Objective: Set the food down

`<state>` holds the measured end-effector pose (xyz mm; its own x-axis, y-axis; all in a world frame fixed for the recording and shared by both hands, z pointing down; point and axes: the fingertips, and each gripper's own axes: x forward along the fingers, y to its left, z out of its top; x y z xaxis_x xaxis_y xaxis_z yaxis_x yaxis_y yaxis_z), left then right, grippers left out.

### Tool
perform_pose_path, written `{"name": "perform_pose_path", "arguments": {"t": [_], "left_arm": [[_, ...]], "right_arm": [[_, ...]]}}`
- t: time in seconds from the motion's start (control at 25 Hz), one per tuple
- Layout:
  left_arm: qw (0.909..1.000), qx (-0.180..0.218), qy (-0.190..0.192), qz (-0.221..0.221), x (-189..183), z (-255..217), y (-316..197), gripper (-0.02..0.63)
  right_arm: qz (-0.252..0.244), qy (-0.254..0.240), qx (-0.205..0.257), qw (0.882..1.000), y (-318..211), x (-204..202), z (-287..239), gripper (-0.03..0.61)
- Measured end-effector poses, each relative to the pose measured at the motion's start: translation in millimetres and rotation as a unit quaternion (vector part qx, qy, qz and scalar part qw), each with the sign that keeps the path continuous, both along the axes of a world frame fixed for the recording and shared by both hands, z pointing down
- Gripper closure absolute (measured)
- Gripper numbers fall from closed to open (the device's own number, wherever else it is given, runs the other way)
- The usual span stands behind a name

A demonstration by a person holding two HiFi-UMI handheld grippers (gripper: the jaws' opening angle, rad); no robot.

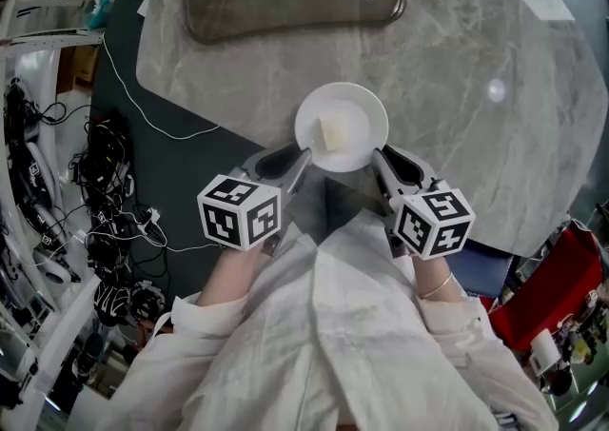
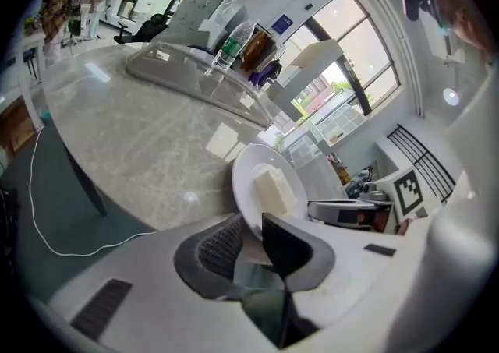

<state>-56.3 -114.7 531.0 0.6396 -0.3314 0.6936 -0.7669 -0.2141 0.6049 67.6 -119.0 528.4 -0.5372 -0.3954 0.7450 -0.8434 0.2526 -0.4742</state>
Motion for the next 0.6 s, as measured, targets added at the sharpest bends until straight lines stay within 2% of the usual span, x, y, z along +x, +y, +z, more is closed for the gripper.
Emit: {"name": "perform_pose_path", "arguments": {"t": [0.6], "left_arm": [[0.999, 0.036, -0.008, -0.027, -2, -25, -6, 0.532]], "right_arm": [[-0.032, -0.017, 0.033, 0.999, -14, -2, -25, 0.526]]}}
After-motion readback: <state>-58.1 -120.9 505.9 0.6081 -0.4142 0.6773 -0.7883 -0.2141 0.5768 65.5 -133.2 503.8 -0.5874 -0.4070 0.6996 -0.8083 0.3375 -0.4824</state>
